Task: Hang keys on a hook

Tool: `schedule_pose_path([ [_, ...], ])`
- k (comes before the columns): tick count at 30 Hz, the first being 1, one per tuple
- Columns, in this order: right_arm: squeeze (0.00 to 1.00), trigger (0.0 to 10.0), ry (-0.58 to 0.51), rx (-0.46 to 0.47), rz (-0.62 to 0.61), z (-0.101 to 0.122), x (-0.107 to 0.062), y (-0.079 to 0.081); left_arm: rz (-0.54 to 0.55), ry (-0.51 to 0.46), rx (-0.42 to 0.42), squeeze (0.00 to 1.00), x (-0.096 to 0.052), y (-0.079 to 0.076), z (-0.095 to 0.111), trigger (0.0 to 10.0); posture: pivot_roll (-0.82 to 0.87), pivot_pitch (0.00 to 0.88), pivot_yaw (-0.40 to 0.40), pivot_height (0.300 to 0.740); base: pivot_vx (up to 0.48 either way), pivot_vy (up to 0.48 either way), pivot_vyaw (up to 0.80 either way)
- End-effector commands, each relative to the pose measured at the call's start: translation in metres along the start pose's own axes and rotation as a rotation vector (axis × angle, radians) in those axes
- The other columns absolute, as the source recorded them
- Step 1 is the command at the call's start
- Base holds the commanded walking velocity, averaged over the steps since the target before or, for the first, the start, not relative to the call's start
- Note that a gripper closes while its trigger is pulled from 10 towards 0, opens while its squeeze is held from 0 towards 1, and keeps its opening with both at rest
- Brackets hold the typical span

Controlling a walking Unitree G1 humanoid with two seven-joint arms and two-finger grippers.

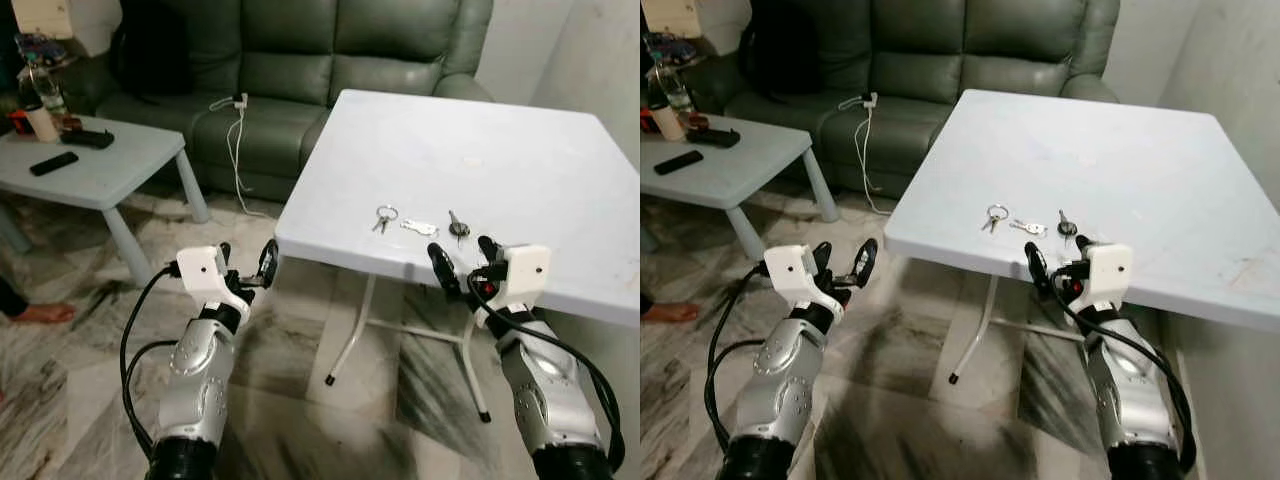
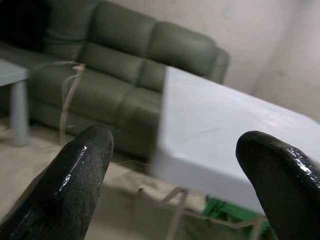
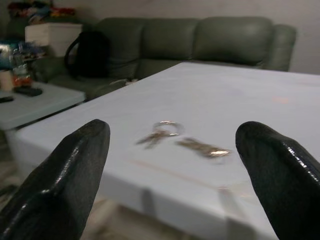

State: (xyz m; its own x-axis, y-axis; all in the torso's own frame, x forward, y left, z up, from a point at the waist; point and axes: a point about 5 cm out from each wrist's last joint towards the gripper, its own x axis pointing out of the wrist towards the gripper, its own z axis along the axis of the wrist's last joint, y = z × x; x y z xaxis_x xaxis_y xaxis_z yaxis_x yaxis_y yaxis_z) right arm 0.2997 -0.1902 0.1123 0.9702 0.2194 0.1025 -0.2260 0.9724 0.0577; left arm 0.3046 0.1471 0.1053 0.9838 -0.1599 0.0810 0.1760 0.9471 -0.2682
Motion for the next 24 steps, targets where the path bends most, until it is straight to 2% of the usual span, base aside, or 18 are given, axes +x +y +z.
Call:
schedule_pose_path([
  [1,0.00,10.0,-0.019,0.002,0.025,0.0055,0.0053,0.0053,0.020,-0.013,0.021,0.00,-0.0002,0.0050,0.0043,10.0,-0.04,0.000,-0.048,0.740,0.000,0.000,0.00],
  [9,0.00,10.0,-0.005,0.004,0.025,0.0045,0.0044,0.0050,0.031,-0.004,0.021,0.00,-0.0005,0.0045,0.0027,10.0,-0.04,0.000,-0.047,0.740,0.000,0.000,-0.05],
  [24,0.00,10.0,0.005,0.004,0.035,0.0027,0.0037,0.0078,0.030,0.002,0.026,0.00,-0.0015,0.0042,0.0020,10.0,-0.04,0.000,-0.045,0.740,0.000,0.000,-0.71],
])
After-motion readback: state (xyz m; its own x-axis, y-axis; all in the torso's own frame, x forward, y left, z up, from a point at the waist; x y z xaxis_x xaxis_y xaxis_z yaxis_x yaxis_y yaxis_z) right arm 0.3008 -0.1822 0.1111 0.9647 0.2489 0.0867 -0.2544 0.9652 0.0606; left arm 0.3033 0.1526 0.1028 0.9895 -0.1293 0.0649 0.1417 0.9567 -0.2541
